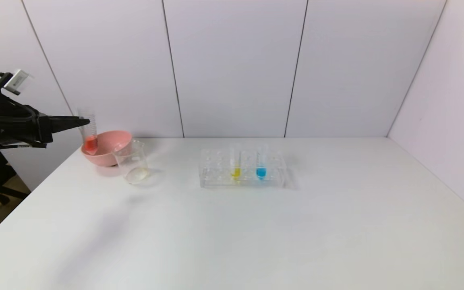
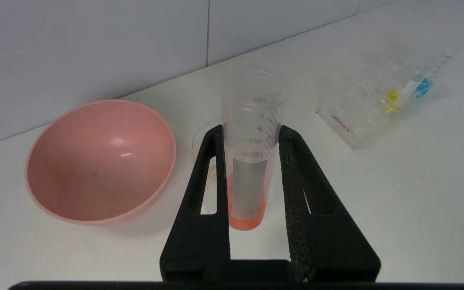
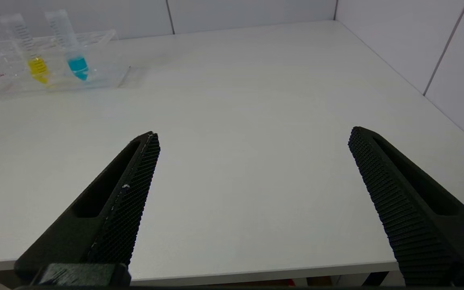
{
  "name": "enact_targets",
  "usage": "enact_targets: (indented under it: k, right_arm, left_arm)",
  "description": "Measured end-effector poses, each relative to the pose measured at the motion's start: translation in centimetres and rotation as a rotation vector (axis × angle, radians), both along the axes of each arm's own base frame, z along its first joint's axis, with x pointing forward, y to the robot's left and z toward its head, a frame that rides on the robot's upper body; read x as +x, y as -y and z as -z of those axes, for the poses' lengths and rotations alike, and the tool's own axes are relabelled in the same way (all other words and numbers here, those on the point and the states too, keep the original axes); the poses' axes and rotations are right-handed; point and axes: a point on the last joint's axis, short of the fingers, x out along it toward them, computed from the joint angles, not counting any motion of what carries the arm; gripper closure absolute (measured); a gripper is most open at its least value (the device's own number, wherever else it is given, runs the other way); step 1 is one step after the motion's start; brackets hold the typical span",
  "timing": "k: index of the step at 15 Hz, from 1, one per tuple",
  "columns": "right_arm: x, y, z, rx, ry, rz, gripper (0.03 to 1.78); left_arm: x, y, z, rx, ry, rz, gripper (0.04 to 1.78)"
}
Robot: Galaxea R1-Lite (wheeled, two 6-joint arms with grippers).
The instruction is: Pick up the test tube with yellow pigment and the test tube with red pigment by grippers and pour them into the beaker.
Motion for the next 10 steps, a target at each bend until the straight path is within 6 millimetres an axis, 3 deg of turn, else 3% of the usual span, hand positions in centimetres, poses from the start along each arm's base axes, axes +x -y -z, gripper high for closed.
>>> enact_targets:
  k: [3,10]
  right_arm:
    - [0.0,0.0,0.0,0.0,0.0,0.0,0.1]
    - [0.0,0.0,0.0,0.0,0.0,0.0,0.1]
  left_arm:
    - [1.2,0.1,-0.9,0.109,-0.104,0.011,1.41]
    - [3.8,1.3,-0.7,0.459,-0.305,0.027,1.41]
